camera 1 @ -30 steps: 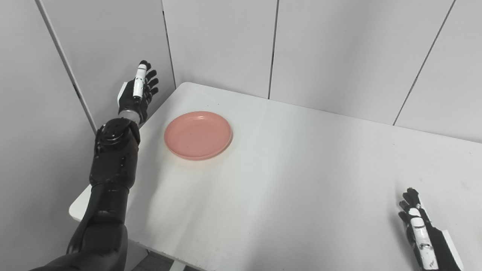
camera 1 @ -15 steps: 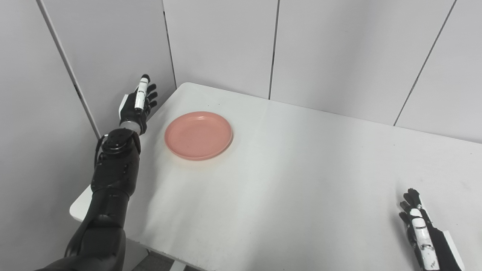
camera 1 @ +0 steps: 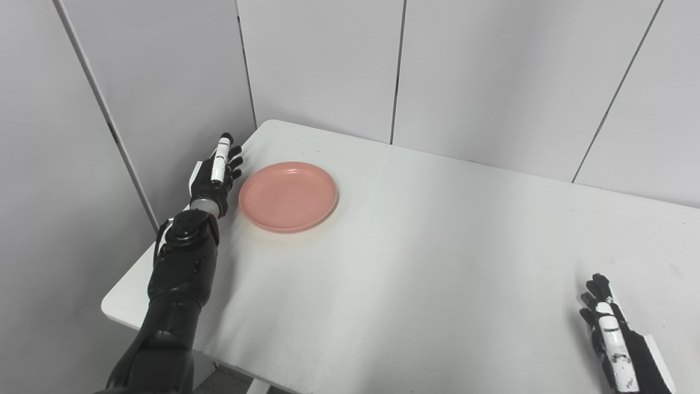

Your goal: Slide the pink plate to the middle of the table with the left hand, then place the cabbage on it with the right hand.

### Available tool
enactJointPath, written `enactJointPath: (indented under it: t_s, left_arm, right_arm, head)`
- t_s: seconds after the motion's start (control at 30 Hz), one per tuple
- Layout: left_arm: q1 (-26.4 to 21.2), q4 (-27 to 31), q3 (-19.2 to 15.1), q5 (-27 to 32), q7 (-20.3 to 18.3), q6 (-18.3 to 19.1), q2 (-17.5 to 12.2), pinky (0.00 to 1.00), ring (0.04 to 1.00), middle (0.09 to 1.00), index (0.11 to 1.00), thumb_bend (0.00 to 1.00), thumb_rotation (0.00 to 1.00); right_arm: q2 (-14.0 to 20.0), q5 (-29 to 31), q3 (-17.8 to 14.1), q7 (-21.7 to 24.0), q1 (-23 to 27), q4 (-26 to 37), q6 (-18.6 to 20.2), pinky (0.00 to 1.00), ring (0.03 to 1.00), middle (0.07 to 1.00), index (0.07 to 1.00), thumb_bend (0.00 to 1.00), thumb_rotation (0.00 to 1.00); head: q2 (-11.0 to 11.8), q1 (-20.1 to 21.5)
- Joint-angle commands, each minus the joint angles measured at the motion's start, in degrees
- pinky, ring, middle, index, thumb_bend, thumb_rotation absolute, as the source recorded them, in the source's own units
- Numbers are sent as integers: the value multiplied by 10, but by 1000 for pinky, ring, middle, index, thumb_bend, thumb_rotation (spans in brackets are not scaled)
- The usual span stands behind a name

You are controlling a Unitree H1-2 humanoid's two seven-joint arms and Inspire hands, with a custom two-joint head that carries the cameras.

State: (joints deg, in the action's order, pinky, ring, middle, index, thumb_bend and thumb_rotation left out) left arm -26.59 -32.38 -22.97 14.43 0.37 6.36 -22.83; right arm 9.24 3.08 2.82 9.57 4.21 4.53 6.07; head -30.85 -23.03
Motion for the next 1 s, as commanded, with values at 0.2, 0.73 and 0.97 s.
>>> enactJointPath:
  t_s: [0.2, 0.73, 0.97]
  left_arm:
    - [-12, -10, 2, 2, 0, -31, -8, 959, 945, 939, 929, 499, 1000]
    - [0, -38, 32, 13, -18, -45, 15, 950, 936, 929, 927, 508, 1000]
    - [16, 8, 34, 43, -24, -27, 41, 919, 918, 916, 910, 496, 1000]
  right_arm:
    - [4, -1, -1, 2, 2, 14, 14, 1000, 1000, 1000, 1000, 74, 1000]
    - [1, -2, 0, 1, 4, 12, 13, 1000, 1000, 1000, 1000, 79, 1000]
    - [1, -5, 1, -1, 3, 13, 10, 1000, 1000, 1000, 1000, 88, 1000]
  head:
    - [-3, 2]
    - [-15, 9]
    - [-21, 18]
